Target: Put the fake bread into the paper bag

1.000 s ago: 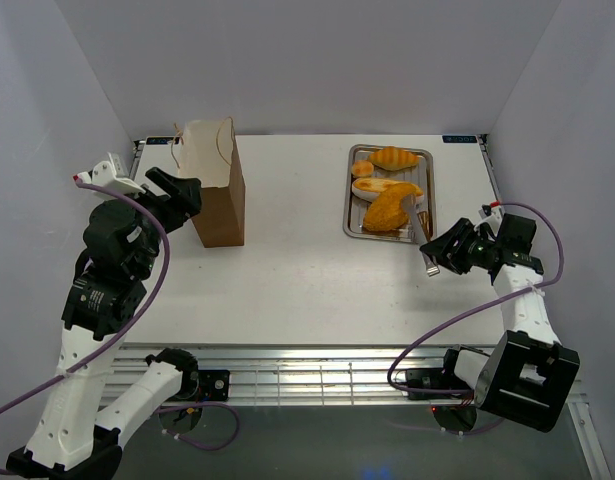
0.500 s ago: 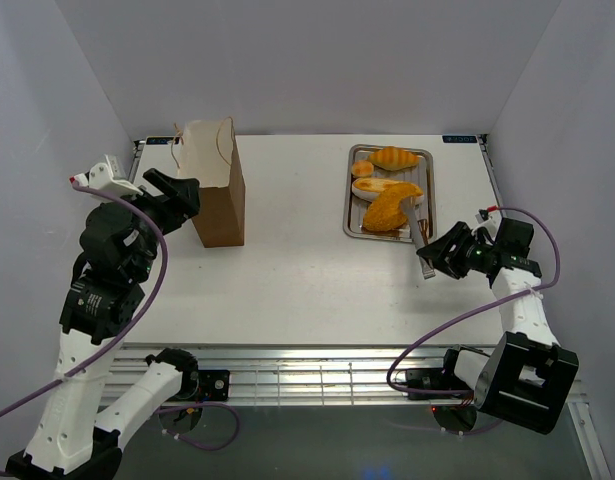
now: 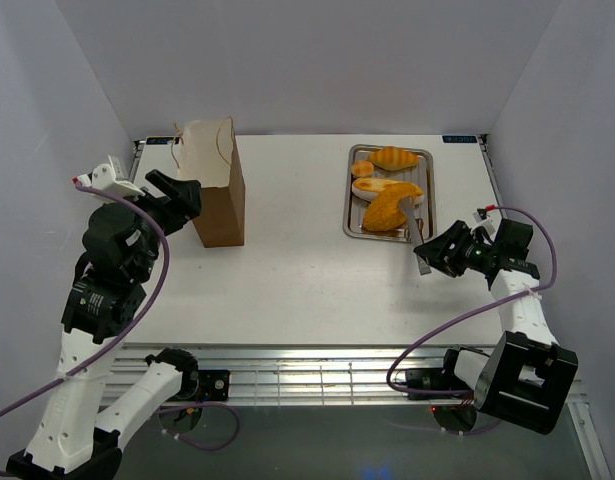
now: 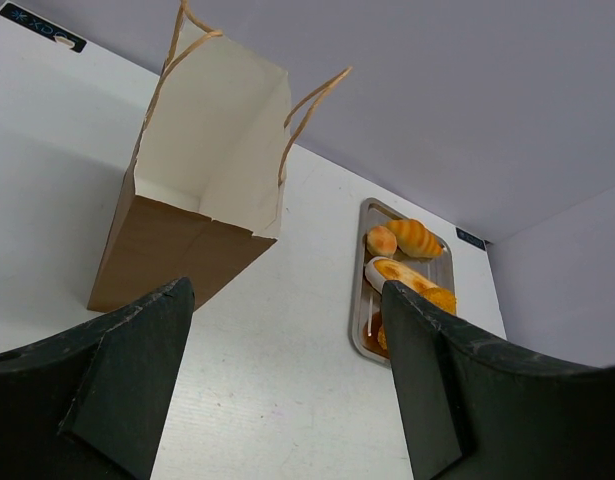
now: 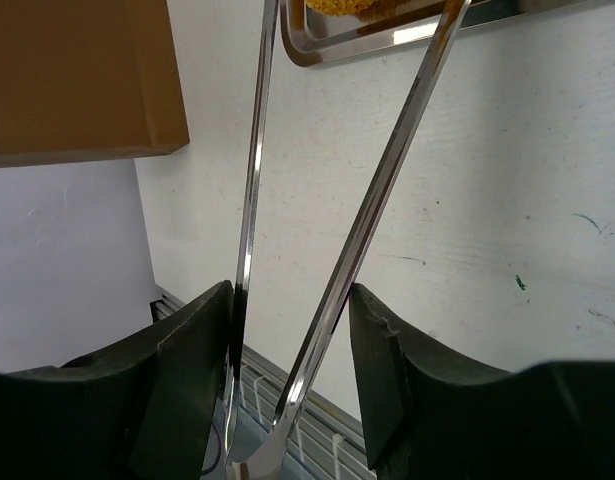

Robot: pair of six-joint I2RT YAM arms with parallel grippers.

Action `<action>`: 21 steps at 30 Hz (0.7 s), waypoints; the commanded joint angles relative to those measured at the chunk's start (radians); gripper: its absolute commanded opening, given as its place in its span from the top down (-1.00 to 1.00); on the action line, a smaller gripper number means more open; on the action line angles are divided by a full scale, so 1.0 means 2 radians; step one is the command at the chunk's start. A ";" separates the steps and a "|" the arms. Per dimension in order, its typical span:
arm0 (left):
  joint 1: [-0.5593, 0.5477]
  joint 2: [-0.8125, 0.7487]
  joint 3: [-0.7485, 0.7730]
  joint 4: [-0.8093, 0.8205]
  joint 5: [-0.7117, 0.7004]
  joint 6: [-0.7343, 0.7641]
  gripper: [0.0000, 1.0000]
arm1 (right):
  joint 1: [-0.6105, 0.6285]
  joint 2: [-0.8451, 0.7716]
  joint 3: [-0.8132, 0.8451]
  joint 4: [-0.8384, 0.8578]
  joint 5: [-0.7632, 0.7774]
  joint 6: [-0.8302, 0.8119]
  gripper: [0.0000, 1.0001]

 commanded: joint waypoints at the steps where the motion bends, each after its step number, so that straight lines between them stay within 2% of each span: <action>1: -0.001 -0.003 -0.004 -0.001 0.006 0.000 -0.72 | 0.004 -0.014 -0.001 0.026 -0.026 0.005 -0.11; 9: -0.001 -0.007 -0.007 0.000 0.005 0.000 -0.72 | 0.006 -0.027 0.002 0.003 -0.023 0.002 -0.14; 21: -0.001 -0.013 -0.010 -0.004 0.000 0.000 -0.74 | 0.019 -0.035 0.003 0.026 -0.039 -0.001 -0.15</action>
